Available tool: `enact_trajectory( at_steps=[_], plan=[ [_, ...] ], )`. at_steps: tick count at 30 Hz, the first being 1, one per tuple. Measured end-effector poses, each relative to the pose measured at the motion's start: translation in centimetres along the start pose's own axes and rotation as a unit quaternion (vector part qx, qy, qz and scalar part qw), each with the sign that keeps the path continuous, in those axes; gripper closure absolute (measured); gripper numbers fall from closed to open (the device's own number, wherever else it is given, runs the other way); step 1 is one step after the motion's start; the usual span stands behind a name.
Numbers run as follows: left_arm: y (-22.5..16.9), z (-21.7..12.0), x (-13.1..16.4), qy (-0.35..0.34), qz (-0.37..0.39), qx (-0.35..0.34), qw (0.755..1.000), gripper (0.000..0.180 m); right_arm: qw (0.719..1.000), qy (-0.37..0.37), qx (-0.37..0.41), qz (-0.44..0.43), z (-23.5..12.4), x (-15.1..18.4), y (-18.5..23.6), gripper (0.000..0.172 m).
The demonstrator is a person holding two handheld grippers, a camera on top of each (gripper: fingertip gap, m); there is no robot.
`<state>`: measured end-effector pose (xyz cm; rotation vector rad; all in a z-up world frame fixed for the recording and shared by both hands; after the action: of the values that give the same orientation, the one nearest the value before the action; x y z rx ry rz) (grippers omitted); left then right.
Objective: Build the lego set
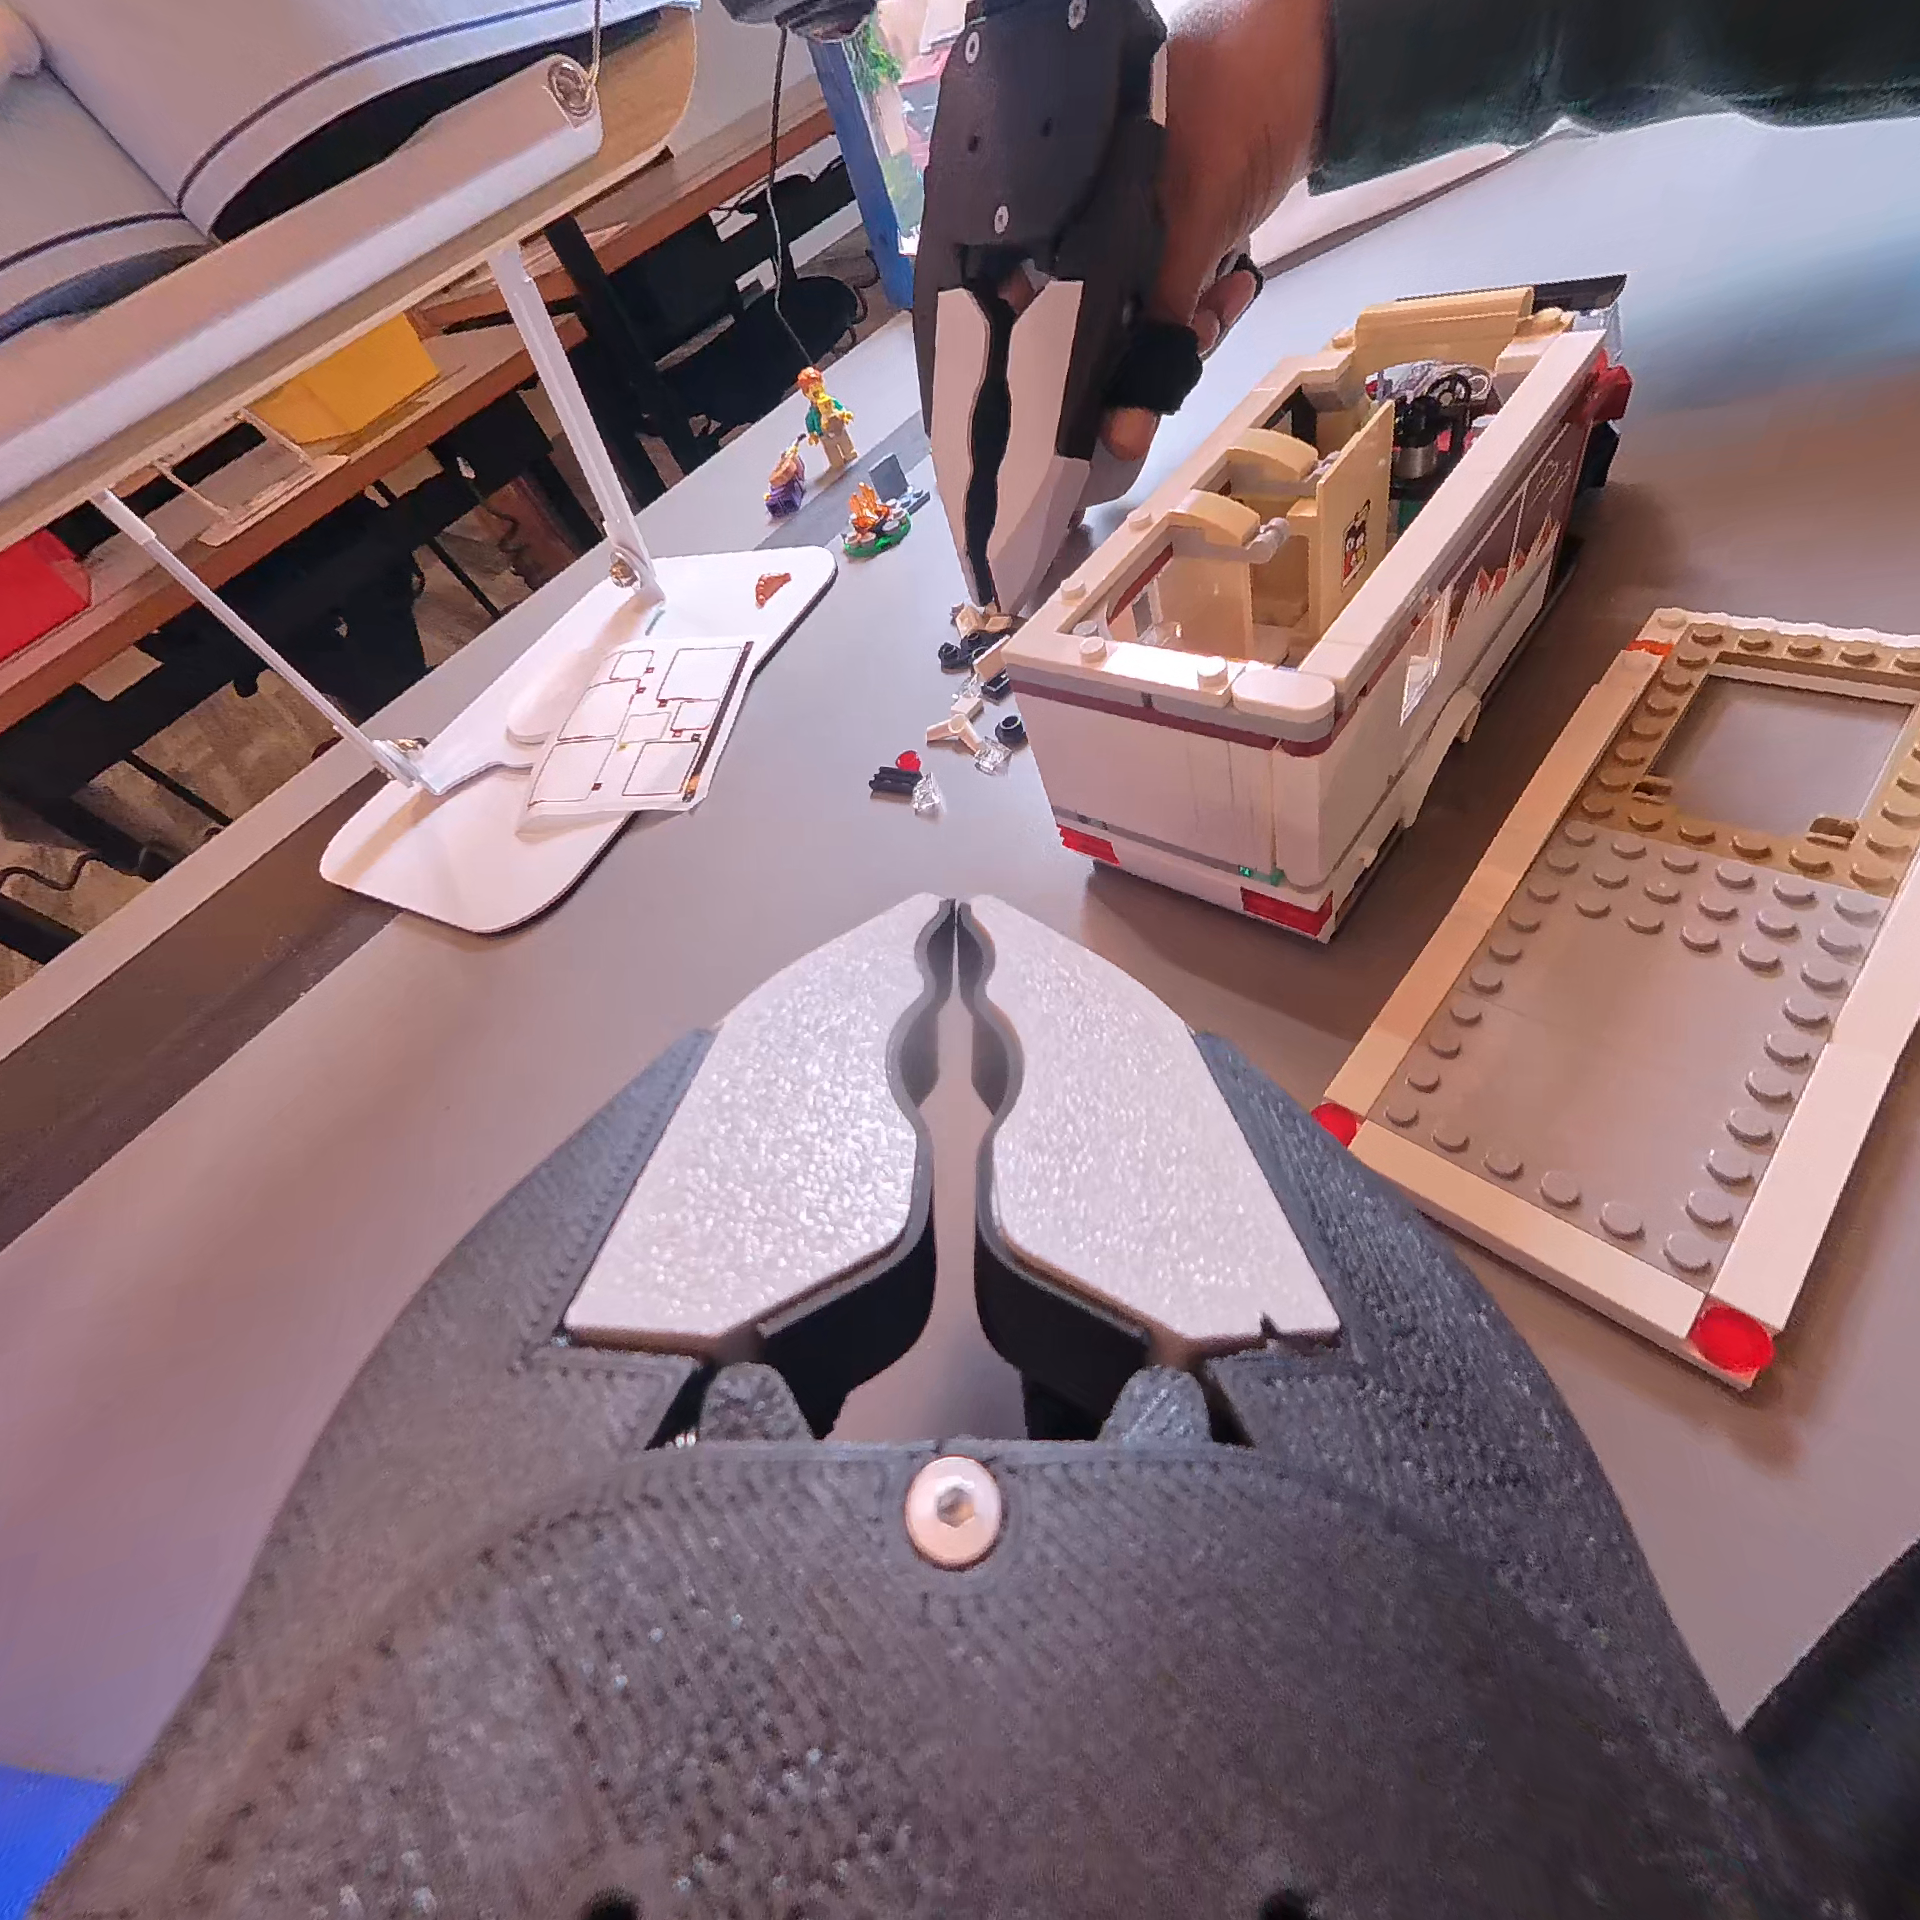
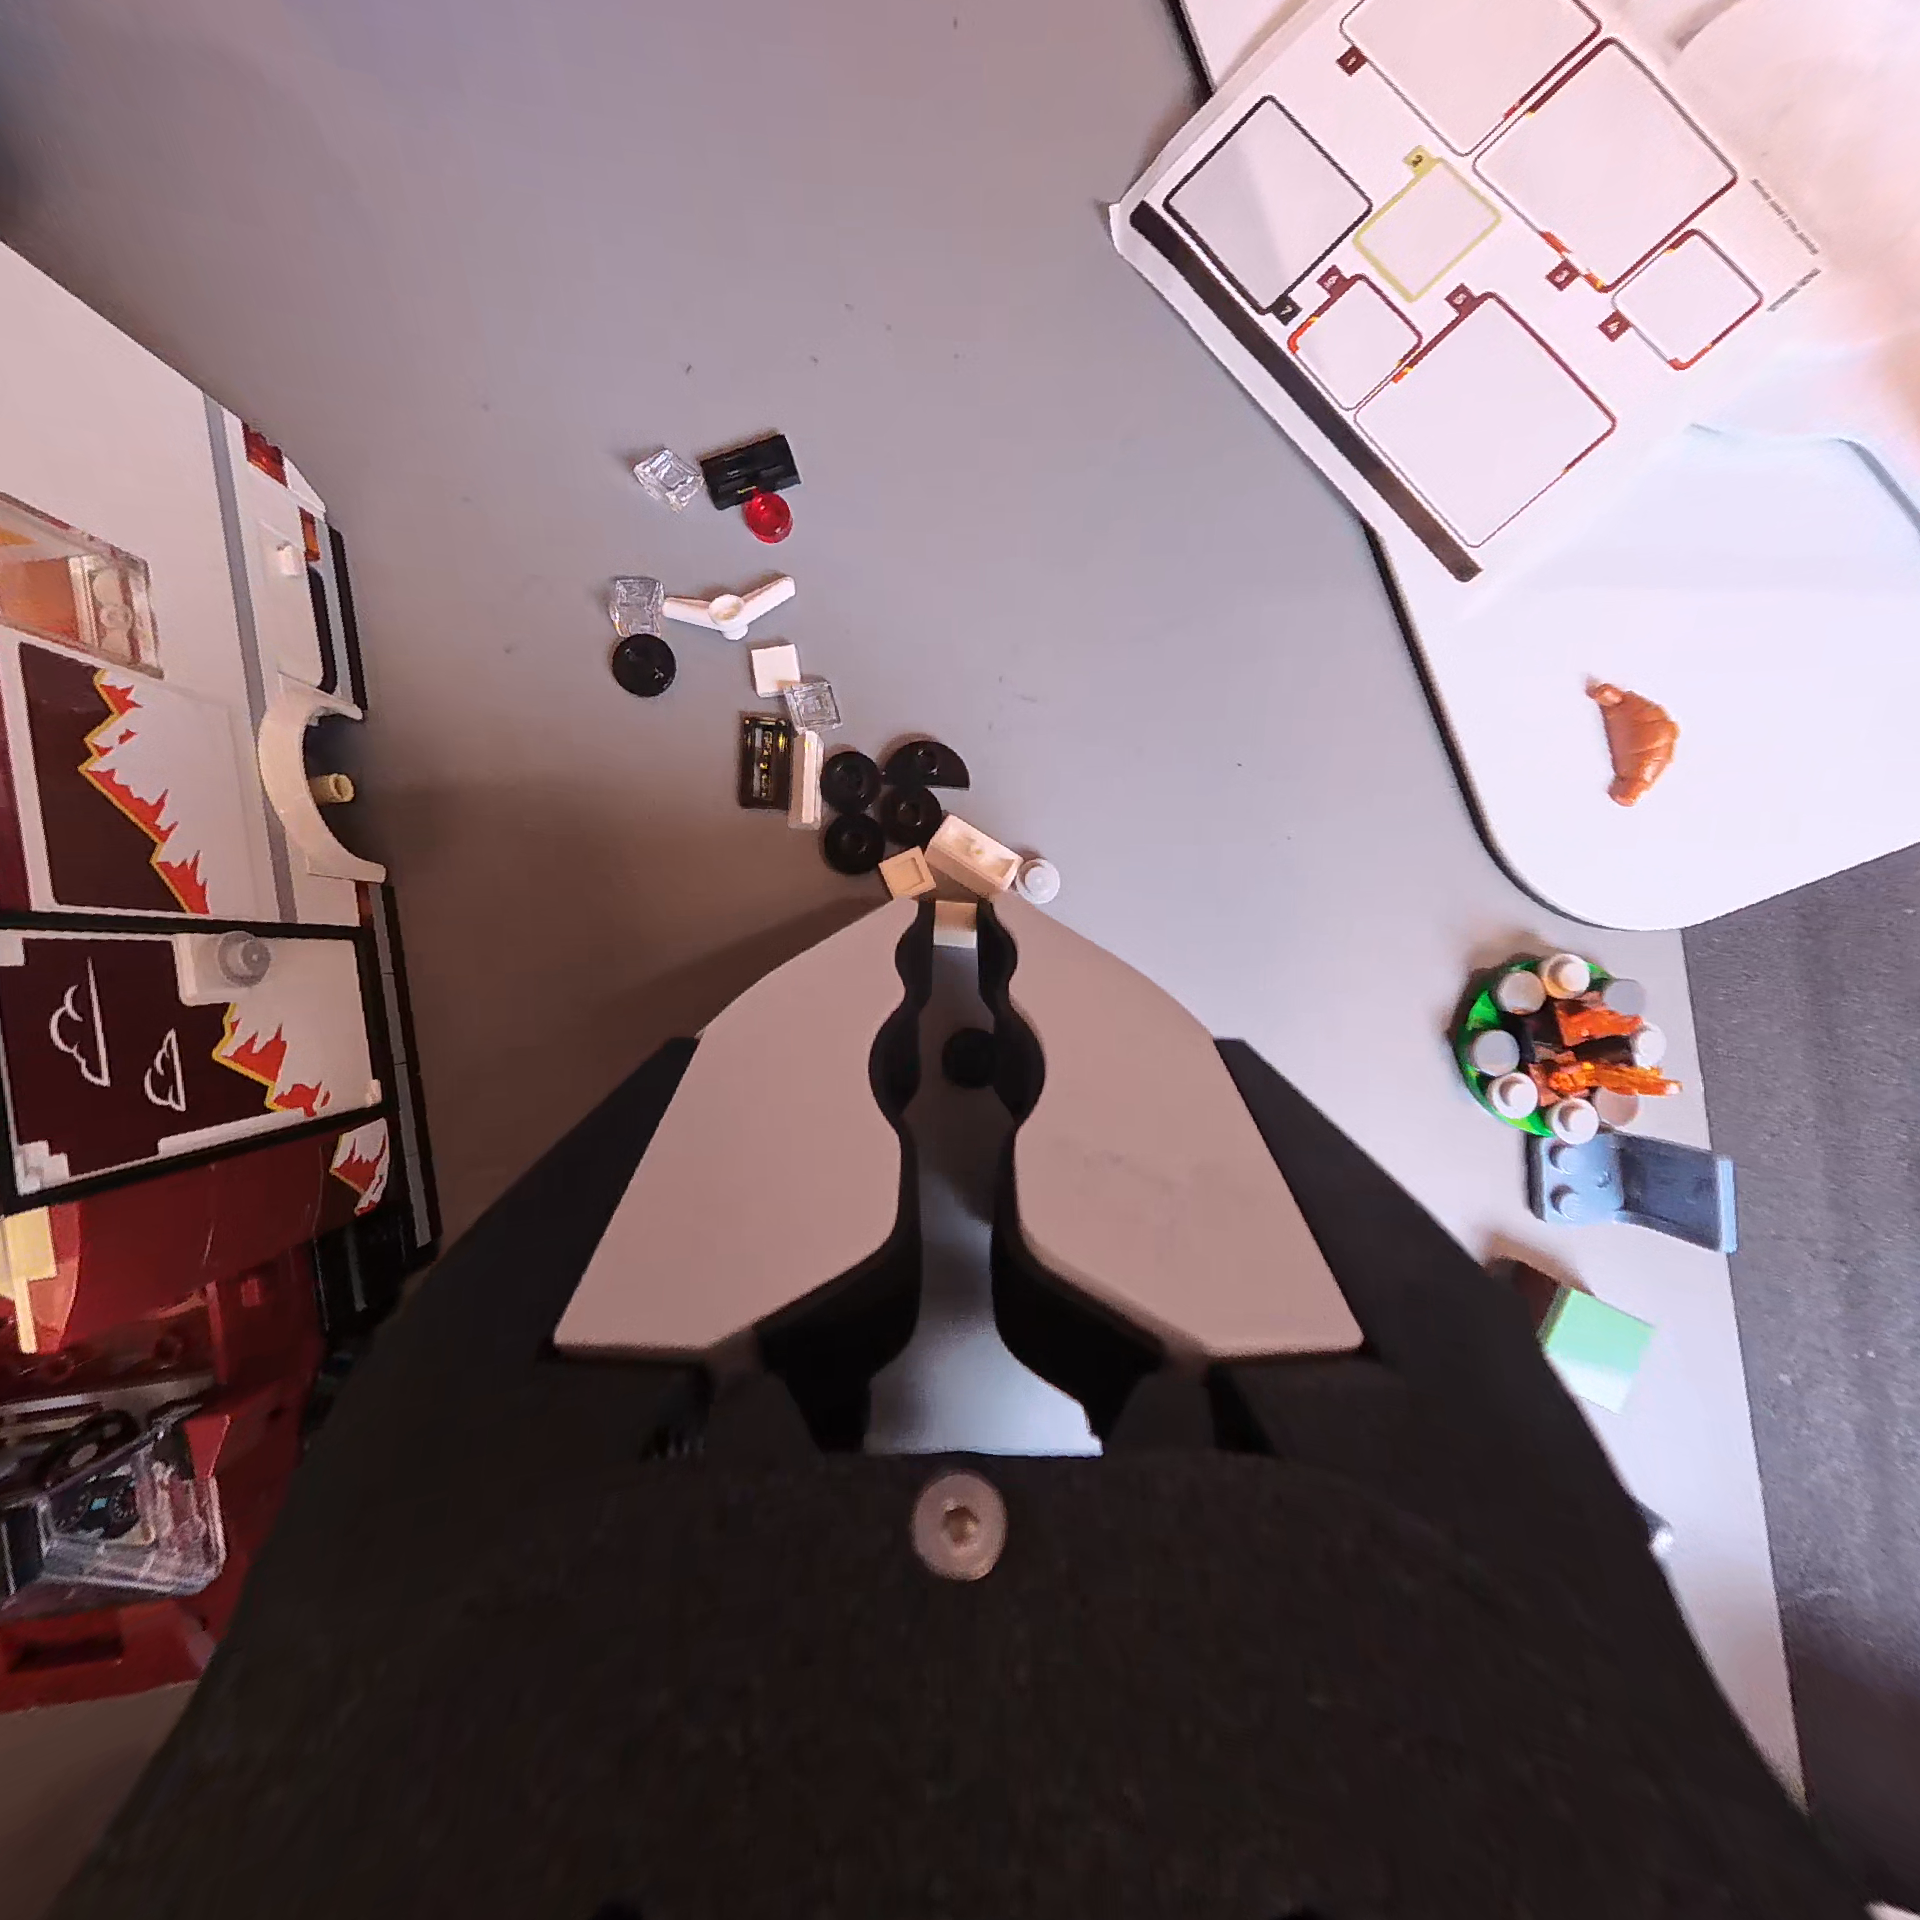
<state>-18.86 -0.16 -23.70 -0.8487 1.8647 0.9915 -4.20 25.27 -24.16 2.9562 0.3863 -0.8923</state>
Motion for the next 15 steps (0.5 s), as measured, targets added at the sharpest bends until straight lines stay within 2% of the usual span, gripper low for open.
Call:
enact_trajectory(
  at_steps=[3,7,11,15],
  plan=[
    [-0.1,0.0,0.0,0.001,0.003,0.001,1.000,0.180,1.000,-0.015,-0.002,0.005,-0.9,0.4,0.3,0.165],
    [-0.1,0.0,0.0,0.001,0.003,0.000,1.000,0.180,0.998,-0.065,0.014,0.011,-5.4,1.1,2.1,0.165],
    [-0.2,0.0,0.0,0.001,0.005,0.002,1.000,0.180,0.999,-0.045,0.015,-0.008,-9.6,3.8,7.0,0.165],
    [-0.5,0.1,-0.1,0.003,0.013,0.003,1.000,0.180,0.999,-0.016,-0.032,-0.013,-10.1,6.6,13.0,0.165]
  ],
)
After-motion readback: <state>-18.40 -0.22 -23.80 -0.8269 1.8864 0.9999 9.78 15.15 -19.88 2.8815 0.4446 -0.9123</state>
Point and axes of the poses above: each gripper's, where its closed fingertips meet, z out along the fingers, x out of its underside, y = z × x across the jaws, the point moved 9 cm from there along -z, back along the fingers, and after that the axes turned 3 degrees about x, right-handed, at the moved point
